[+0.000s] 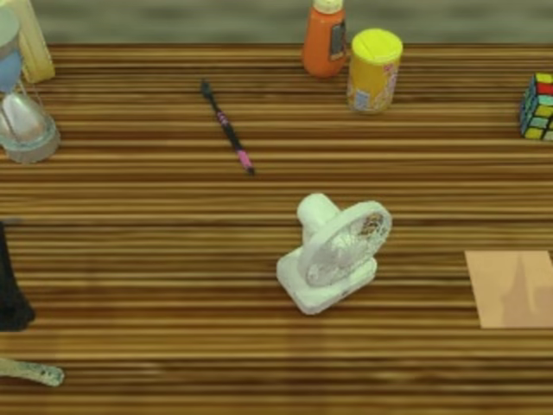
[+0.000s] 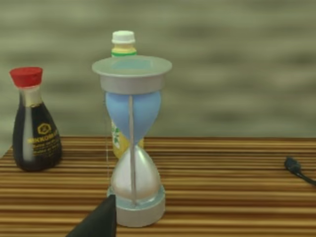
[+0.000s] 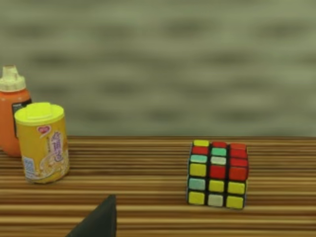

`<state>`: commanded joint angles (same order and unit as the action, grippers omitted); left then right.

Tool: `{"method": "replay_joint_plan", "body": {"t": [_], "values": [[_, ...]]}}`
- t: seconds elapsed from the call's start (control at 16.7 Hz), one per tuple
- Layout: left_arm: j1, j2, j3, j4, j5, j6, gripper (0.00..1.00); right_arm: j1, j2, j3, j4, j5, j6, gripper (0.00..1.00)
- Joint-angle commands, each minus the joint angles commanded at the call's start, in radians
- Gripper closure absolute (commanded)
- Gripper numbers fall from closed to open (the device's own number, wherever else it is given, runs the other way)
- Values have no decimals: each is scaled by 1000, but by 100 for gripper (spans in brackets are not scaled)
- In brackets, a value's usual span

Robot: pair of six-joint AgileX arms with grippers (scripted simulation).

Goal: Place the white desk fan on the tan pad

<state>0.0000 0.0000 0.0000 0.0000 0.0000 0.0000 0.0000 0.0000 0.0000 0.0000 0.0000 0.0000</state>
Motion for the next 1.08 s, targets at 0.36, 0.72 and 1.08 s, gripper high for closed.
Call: {"method": "replay_joint_plan", "body": {"t": [0.36,0.72,1.08], "values": [[0,0,0,0,0,0,0,29,99,79,-83,8,73,0],[0,0,0,0,0,0,0,142,505,402,-406,43,374,0],[0,0,0,0,0,0,0,309,1070,883,-837,74,803,0]]}}
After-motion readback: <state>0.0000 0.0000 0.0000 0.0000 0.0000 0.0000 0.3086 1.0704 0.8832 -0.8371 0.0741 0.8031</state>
